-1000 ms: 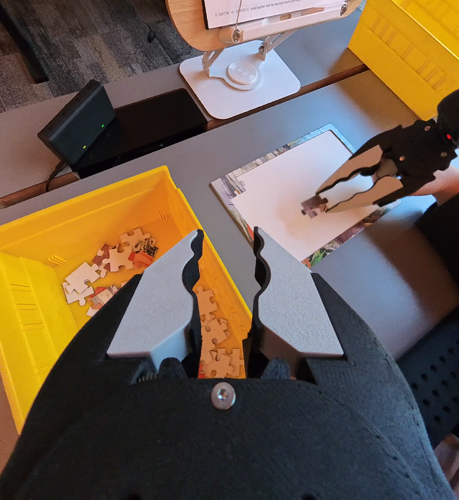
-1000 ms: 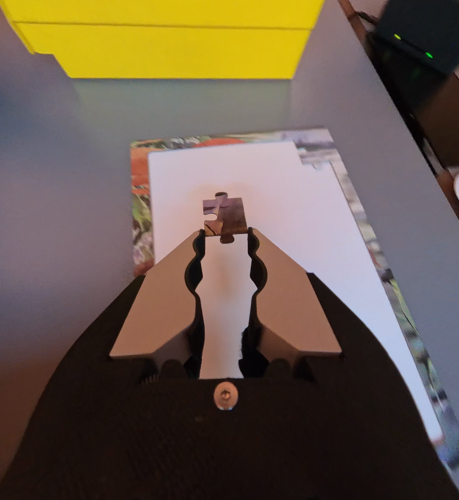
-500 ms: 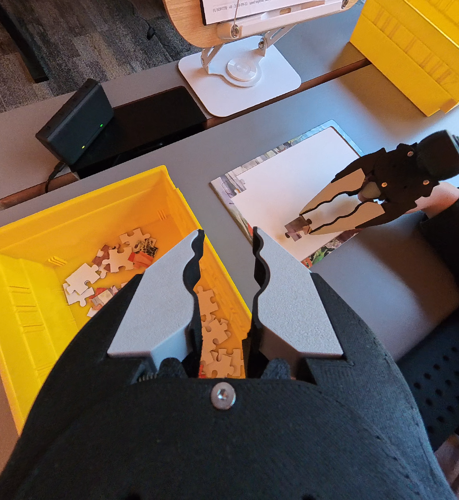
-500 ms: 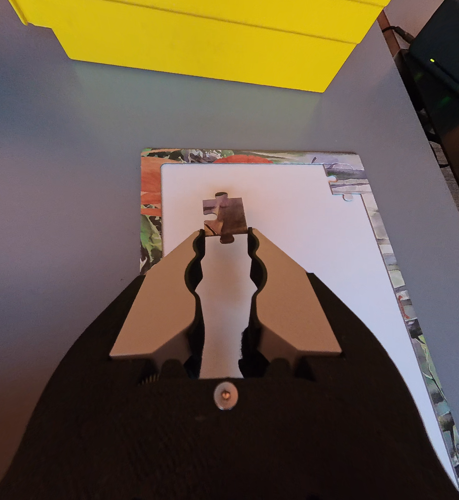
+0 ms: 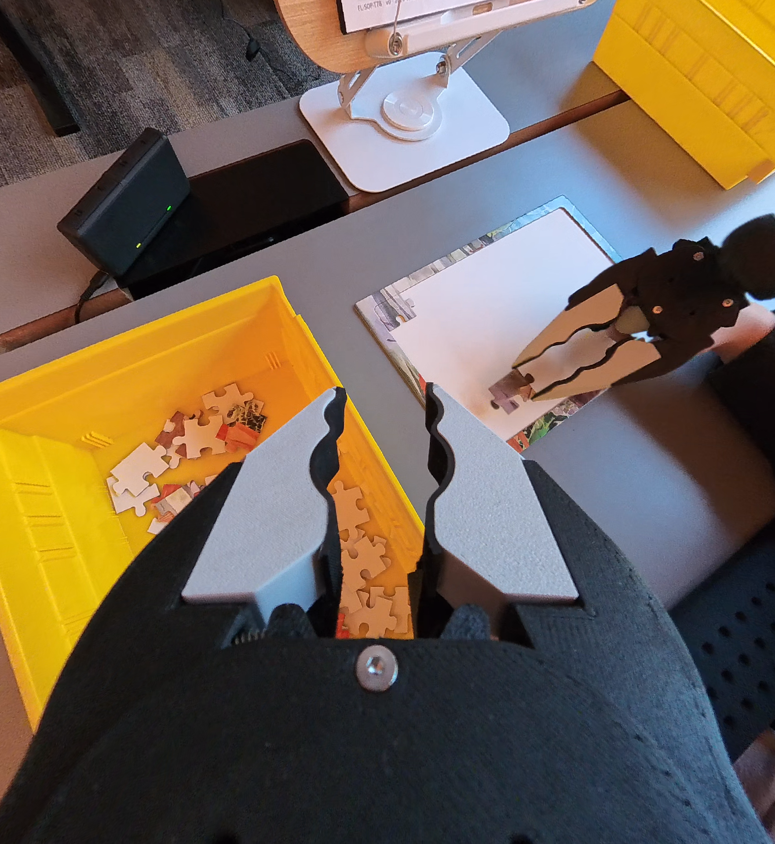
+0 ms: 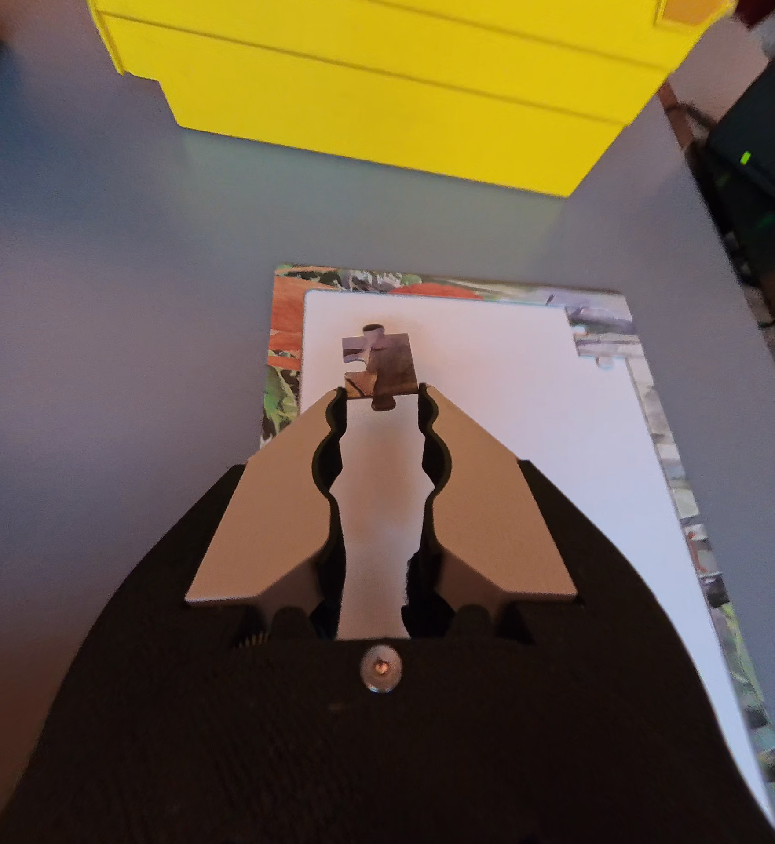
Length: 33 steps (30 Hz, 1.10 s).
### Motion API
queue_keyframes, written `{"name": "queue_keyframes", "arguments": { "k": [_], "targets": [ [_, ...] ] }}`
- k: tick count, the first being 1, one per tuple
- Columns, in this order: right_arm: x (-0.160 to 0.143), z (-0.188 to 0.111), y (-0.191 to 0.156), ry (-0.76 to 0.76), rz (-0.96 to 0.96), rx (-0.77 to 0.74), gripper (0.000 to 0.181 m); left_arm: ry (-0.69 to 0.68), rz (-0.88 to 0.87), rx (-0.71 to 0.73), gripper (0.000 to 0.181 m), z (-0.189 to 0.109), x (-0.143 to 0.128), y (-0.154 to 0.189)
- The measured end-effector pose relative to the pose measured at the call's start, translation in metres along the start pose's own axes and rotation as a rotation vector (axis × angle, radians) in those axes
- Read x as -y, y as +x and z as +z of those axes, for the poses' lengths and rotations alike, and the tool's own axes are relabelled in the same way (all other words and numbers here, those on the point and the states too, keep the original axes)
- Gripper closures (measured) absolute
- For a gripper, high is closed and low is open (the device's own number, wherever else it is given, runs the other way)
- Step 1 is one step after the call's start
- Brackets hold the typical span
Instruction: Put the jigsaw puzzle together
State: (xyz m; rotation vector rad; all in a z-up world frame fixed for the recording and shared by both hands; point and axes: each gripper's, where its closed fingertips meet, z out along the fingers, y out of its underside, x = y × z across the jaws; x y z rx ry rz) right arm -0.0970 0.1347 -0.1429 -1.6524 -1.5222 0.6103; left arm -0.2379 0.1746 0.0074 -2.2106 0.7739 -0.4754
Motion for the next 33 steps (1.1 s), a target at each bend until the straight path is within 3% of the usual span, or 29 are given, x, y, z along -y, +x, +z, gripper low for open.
{"name": "queue_keyframes", "arguments": {
  "k": [4,11,18,22,27,30,32,33],
  "targets": [
    [0.025,-0.01,-0.003,0.103,-0.163,-0.039,0.15,0.002,0.003,-0.034,0.148,0.001,0.001,0.006],
    [0.068,-0.031,-0.021,0.183,-0.295,-0.013,0.15,-0.025,0.036,-0.467,0.148,0.004,0.002,0.081],
    [0.101,-0.05,-0.041,0.224,-0.426,0.0,0.15,-0.164,0.091,-0.652,0.146,0.025,-0.017,0.126],
    [0.11,-0.056,-0.045,0.237,-0.464,-0.014,0.15,-0.229,0.097,-0.678,0.145,0.033,-0.027,0.132],
    [0.109,-0.056,-0.046,0.239,-0.458,-0.006,0.15,-0.307,0.083,-0.758,0.158,0.033,-0.04,0.14],
    [0.108,-0.056,-0.045,0.231,-0.451,-0.001,0.15,-0.343,0.072,-0.822,0.176,0.031,-0.045,0.147],
    [0.105,-0.054,-0.031,0.204,-0.431,-0.071,0.152,-0.328,0.025,-0.837,0.181,0.031,-0.04,0.145],
    [0.108,-0.056,-0.023,0.228,-0.404,-0.117,0.143,-0.311,-0.005,-0.831,0.181,0.033,-0.036,0.142]
  ]
}}
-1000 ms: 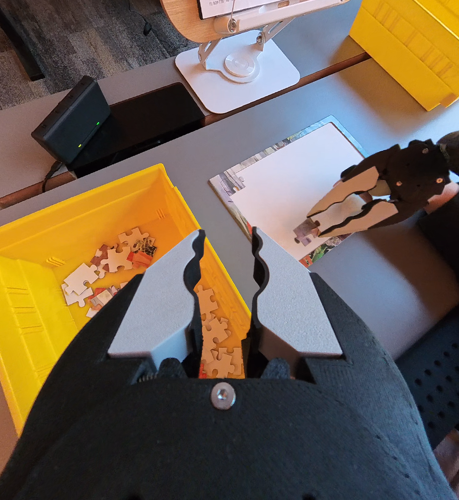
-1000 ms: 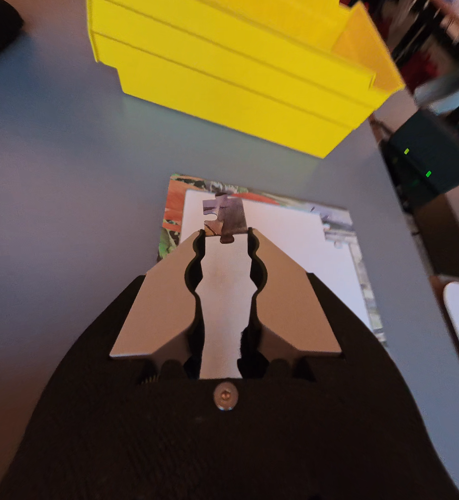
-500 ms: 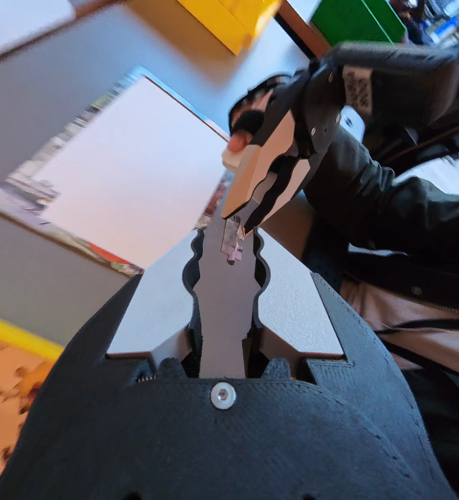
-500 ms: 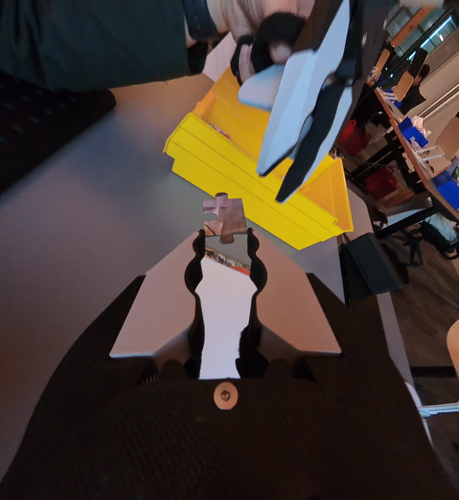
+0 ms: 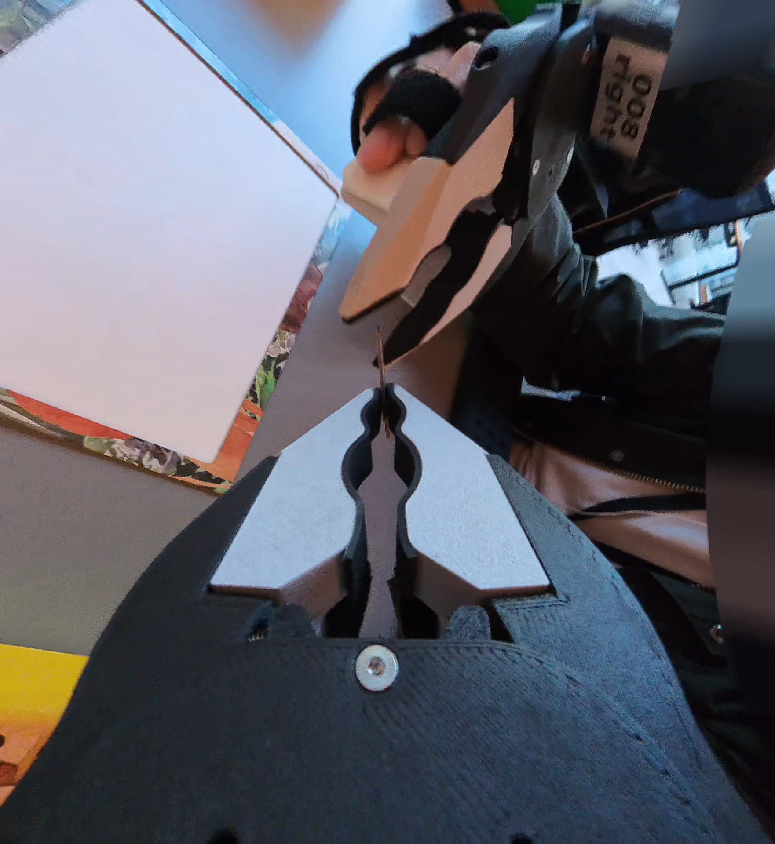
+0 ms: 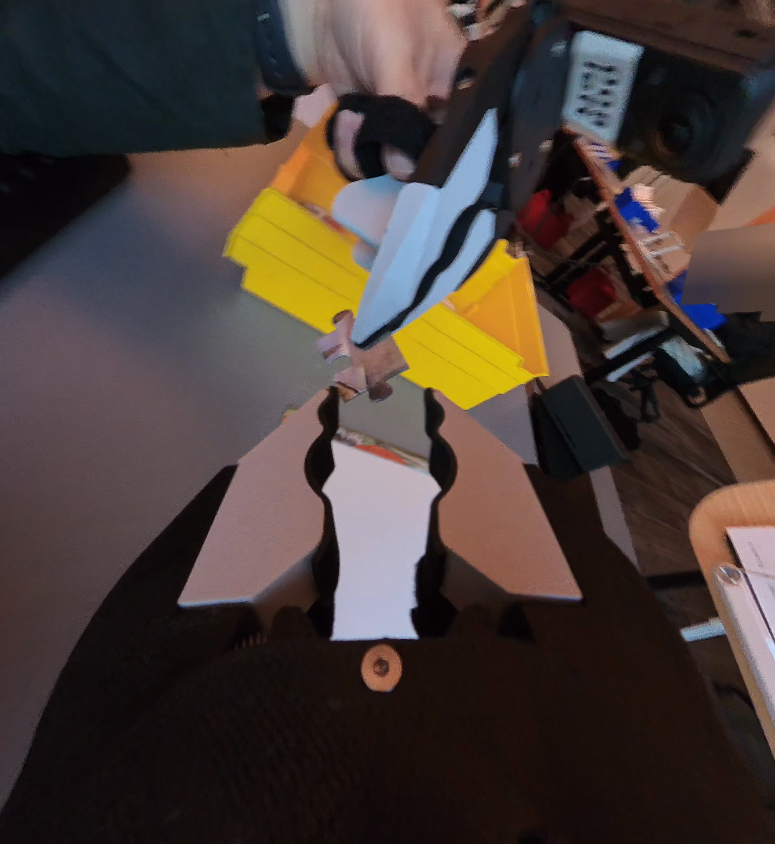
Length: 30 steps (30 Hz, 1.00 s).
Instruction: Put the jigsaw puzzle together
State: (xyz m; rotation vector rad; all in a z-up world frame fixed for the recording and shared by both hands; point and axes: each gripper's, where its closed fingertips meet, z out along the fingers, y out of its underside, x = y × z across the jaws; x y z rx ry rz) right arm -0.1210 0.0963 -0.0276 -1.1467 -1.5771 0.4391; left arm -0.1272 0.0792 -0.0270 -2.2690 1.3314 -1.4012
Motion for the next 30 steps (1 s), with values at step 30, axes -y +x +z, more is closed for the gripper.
{"name": "queue_keyframes", "arguments": {
  "k": [30],
  "targets": [
    [0.004,-0.017,0.075,-0.074,0.21,-0.531,0.147,0.543,-0.059,0.077,0.181,-0.031,0.081,-0.013]
  ]
}}
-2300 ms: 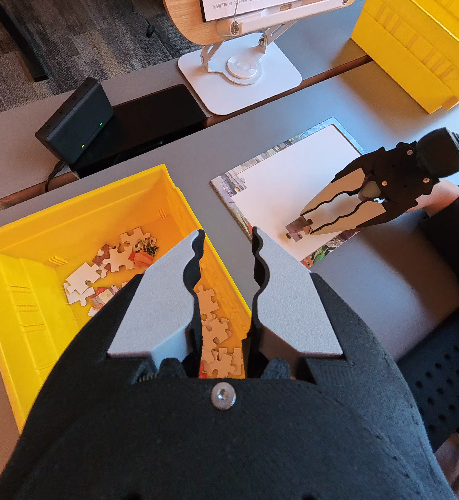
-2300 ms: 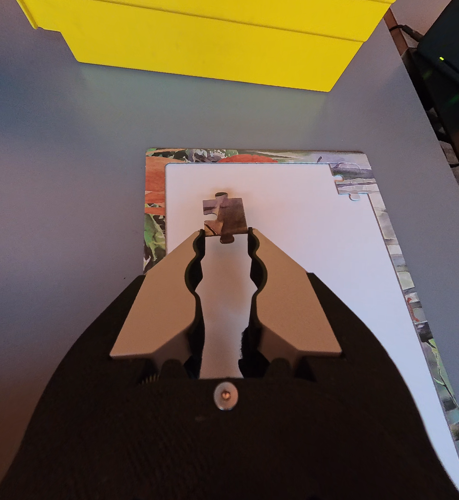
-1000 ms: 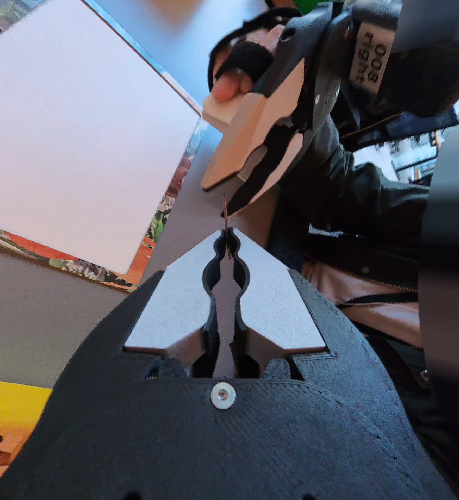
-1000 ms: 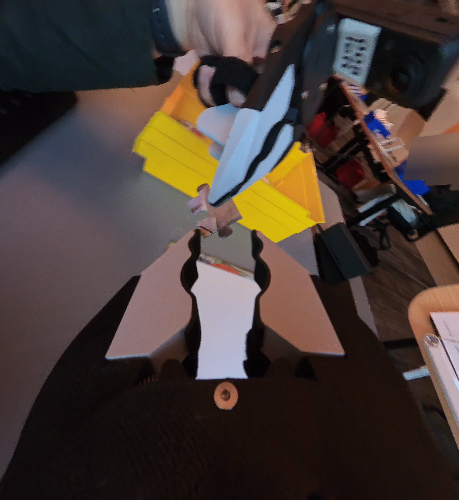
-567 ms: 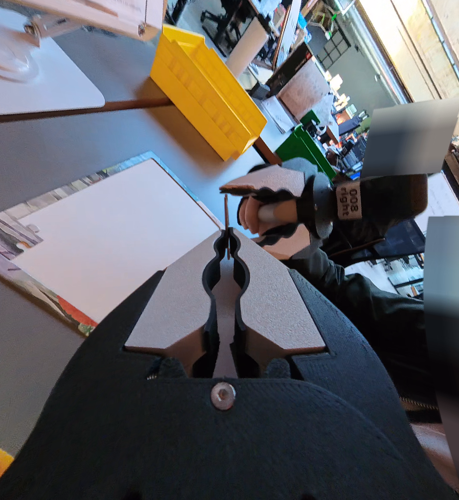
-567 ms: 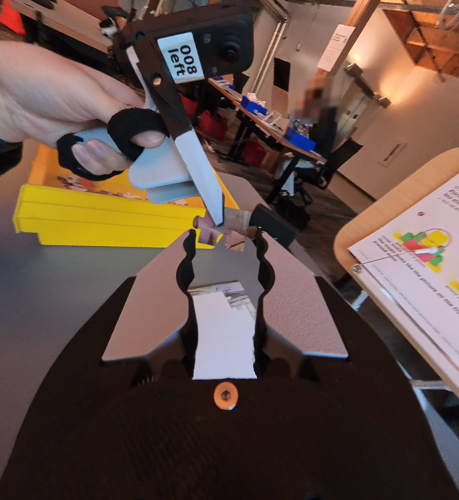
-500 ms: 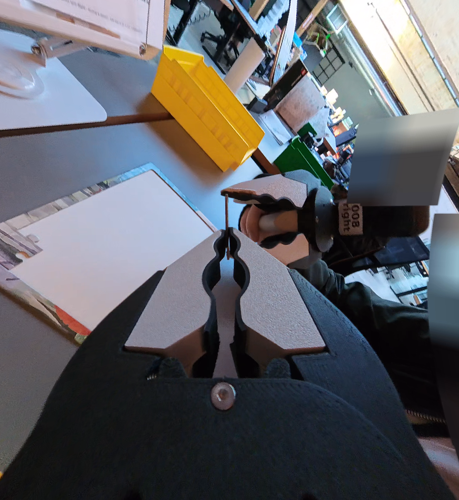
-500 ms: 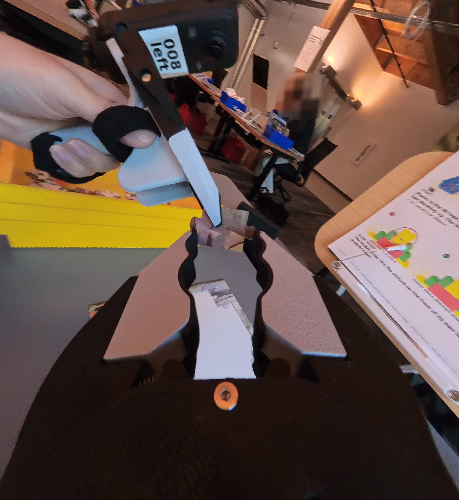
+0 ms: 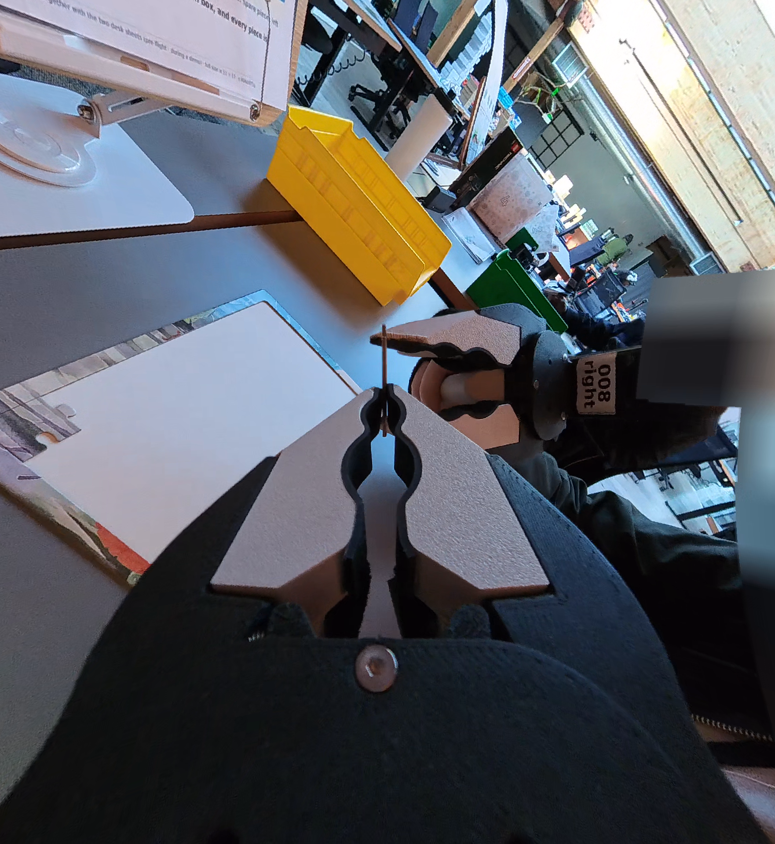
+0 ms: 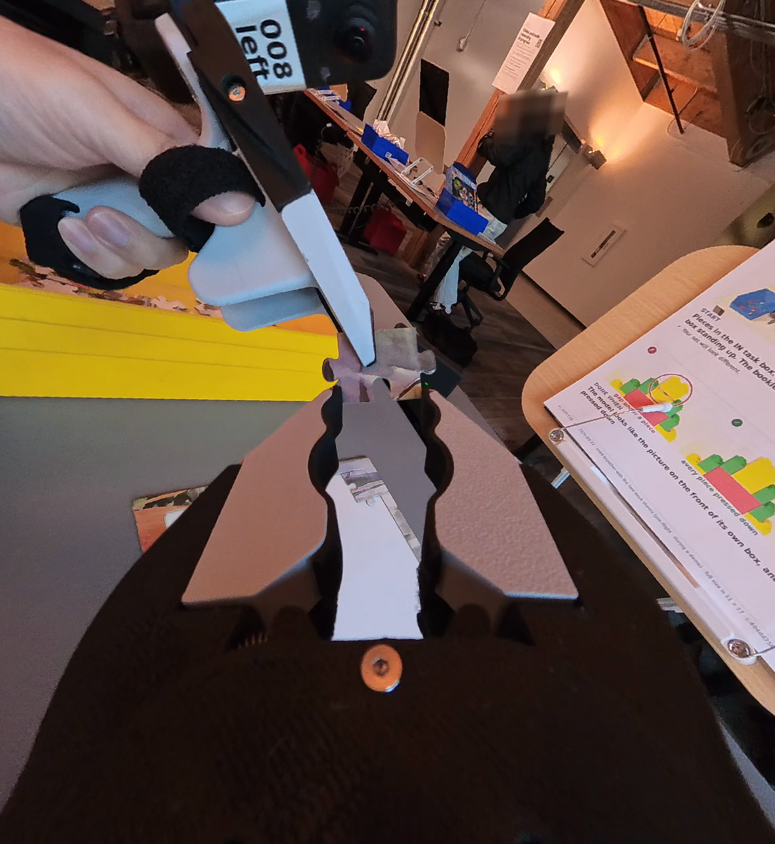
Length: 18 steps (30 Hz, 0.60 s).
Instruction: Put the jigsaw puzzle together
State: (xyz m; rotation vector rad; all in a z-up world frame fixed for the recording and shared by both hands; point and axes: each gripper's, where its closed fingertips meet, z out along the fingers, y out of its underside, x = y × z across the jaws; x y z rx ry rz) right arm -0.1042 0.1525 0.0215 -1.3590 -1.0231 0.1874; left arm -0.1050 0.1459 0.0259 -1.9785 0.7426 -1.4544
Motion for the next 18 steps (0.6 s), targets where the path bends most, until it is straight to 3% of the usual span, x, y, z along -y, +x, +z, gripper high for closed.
{"name": "queue_keyframes", "arguments": {
  "k": [4,7,14,18],
  "targets": [
    [-0.003,0.001,-0.004,-0.008,0.016,0.039,0.147,-0.028,-0.015,-0.004,0.181,-0.003,-0.003,-0.002],
    [-0.017,0.005,-0.008,-0.045,-0.008,0.079,0.147,0.011,-0.013,0.055,0.157,-0.014,0.006,-0.013],
    [-0.101,0.026,-0.024,-0.295,-0.153,0.175,0.147,0.122,0.075,0.247,0.16,-0.068,0.033,-0.032],
    [-0.123,0.037,-0.027,-0.369,-0.289,0.187,0.147,0.198,0.083,0.266,0.162,-0.094,0.046,-0.032]
  ]
}}
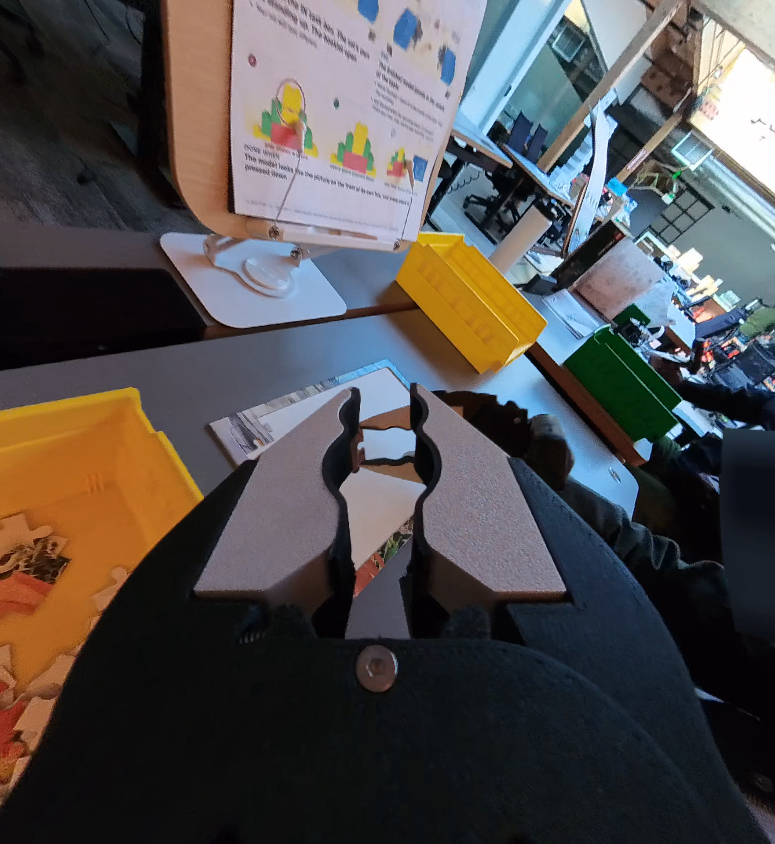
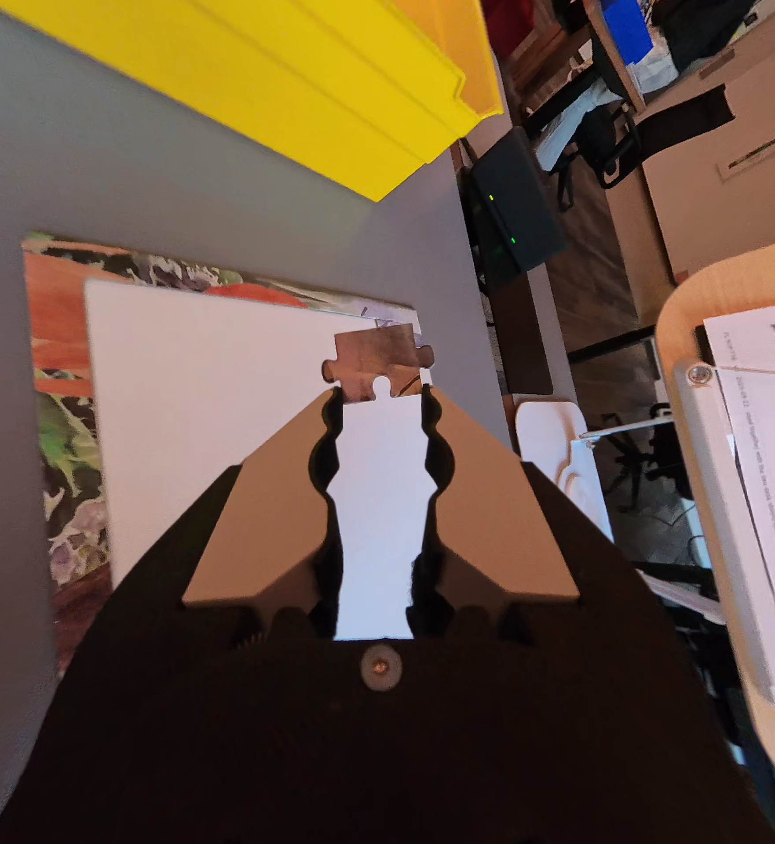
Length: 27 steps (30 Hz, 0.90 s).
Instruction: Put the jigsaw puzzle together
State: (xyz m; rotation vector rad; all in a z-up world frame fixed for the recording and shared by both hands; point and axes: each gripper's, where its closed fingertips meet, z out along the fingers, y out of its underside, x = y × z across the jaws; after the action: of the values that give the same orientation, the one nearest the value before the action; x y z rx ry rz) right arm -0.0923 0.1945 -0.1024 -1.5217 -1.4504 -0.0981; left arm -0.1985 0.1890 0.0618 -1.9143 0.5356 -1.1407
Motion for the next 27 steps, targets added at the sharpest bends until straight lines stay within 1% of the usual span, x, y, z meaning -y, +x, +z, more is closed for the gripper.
{"name": "queue_keyframes", "arguments": {
  "k": [3,6,8,12,14,19,21,27],
  "targets": [
    [-0.001,0.009,-0.005,-0.005,-0.025,0.025,0.147,0.022,-0.015,-0.013,0.162,-0.008,0.005,-0.002],
    [-0.001,0.018,-0.011,0.006,0.02,0.089,0.147,0.023,-0.021,-0.023,0.162,-0.011,0.006,-0.002],
    [-0.001,0.025,-0.017,0.011,0.079,0.166,0.147,0.017,-0.024,-0.035,0.163,-0.011,0.005,-0.001],
    [-0.001,0.039,-0.024,-0.003,0.267,0.334,0.147,-0.01,-0.028,-0.063,0.163,-0.009,0.001,0.004],
    [-0.001,0.045,-0.024,-0.011,0.334,0.387,0.147,-0.021,-0.029,-0.071,0.163,-0.007,-0.001,0.005],
    [-0.004,0.058,-0.028,-0.045,0.424,0.494,0.147,-0.043,-0.04,-0.105,0.163,-0.005,-0.004,0.008],
    [-0.009,0.064,-0.029,-0.081,0.429,0.509,0.147,-0.046,-0.046,-0.12,0.163,-0.005,-0.004,0.009],
    [-0.013,0.072,-0.023,-0.123,0.426,0.519,0.147,-0.04,-0.041,-0.13,0.163,-0.008,-0.002,0.012]
  ]
}}
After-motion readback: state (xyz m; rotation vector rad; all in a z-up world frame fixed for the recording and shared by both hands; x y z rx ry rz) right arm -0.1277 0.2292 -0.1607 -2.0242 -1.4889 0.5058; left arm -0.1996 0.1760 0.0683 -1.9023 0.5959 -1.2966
